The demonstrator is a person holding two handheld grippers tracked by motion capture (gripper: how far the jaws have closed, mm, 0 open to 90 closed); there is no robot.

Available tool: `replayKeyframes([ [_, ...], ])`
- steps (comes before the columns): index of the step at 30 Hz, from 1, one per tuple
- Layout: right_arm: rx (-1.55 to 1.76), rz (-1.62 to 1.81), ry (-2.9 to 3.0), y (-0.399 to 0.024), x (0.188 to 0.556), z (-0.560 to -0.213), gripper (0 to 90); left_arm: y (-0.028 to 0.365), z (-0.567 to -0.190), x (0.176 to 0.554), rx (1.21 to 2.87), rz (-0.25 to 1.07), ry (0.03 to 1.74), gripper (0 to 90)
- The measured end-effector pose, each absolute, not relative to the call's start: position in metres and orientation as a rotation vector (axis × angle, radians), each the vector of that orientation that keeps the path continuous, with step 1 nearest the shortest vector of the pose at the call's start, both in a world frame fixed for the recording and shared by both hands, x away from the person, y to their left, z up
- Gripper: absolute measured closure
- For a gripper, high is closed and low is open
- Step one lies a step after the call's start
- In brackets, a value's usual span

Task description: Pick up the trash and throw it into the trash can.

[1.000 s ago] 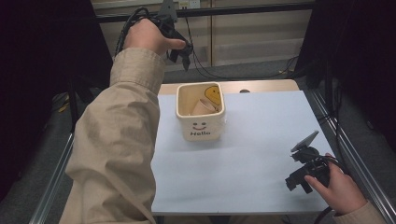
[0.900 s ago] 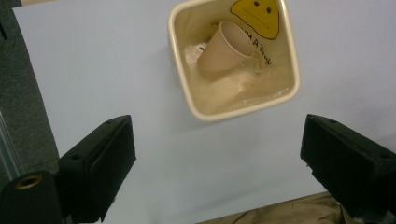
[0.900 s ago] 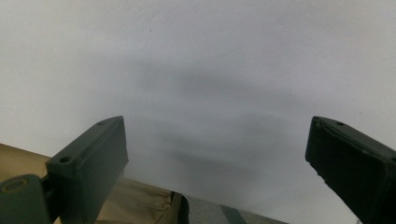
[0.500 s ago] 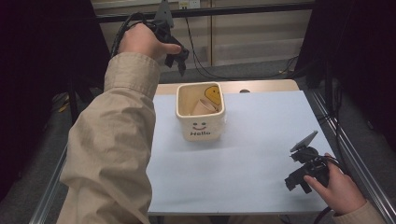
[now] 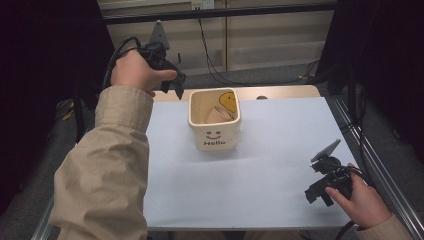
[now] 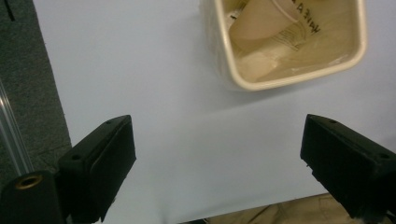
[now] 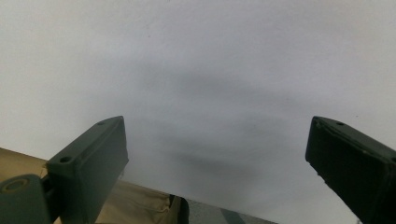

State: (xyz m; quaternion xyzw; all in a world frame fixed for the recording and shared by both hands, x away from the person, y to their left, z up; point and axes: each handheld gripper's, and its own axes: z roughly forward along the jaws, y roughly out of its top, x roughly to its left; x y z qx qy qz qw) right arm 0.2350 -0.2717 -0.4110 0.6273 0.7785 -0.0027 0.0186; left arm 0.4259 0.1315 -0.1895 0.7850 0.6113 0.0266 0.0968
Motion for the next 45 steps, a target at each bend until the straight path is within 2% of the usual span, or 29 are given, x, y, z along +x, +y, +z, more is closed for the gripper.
replayKeyframes([
  [25,1.921,0.021,2.421,-0.268,0.232,-0.412,5.5,0.179,-0.276,0.379,2.310,0.015,1.803,8.8],
  [45,1.913,0.024,2.429,-0.267,0.231,-0.412,5.6,0.210,-0.372,0.338,2.303,-0.034,1.904,8.4],
])
